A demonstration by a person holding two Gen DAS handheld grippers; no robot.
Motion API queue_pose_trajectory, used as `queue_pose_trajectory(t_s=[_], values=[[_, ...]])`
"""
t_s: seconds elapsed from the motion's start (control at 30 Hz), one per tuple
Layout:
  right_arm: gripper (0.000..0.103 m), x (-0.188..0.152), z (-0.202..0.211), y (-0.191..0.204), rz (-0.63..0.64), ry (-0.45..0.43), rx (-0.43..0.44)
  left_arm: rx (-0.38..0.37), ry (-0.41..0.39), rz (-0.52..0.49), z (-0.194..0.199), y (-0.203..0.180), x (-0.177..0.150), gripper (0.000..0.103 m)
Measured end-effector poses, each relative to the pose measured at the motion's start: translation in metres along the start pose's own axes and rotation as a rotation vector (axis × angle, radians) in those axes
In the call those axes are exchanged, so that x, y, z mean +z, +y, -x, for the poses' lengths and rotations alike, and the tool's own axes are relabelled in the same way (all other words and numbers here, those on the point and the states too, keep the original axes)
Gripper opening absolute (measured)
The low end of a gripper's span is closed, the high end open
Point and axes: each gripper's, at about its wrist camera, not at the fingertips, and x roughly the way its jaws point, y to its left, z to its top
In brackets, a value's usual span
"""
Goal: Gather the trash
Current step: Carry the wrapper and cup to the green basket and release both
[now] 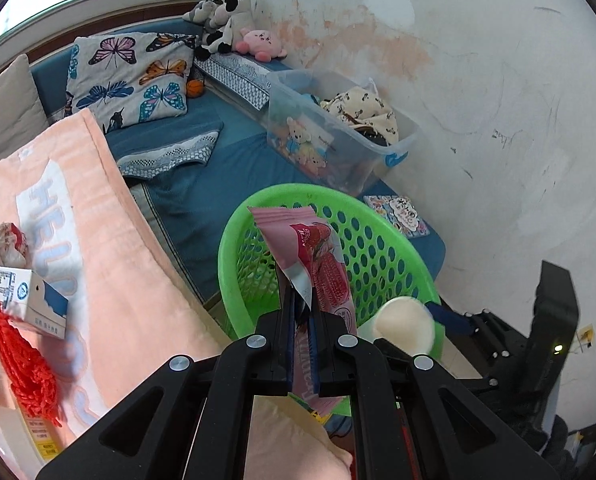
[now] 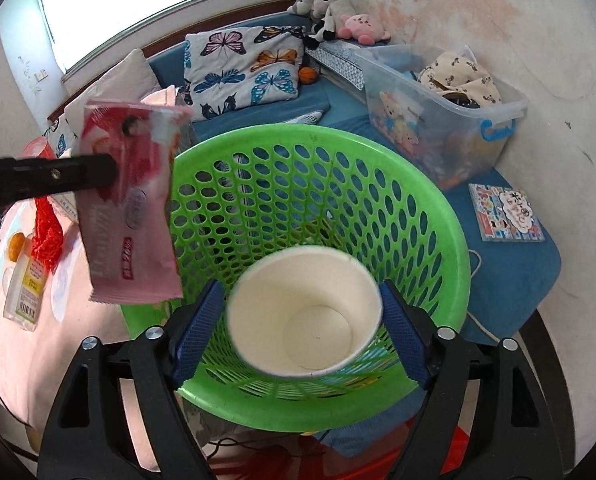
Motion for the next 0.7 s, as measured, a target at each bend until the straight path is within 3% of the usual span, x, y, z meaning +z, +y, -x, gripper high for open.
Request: queue_pose_trajectory(t_s=[0.53,0.7], values=[[0.081,-0.002,0.011,0.015,0.026,-0.02,0.01,0.026,0.063,-0.022,-0.024,0.014,-0.029,0.007],[0.081,-0.005,0.013,0.02,0.034,-0.02,0.014,0.075,0.061,-0.042,-0.02,0.019,-0.036,0.015]])
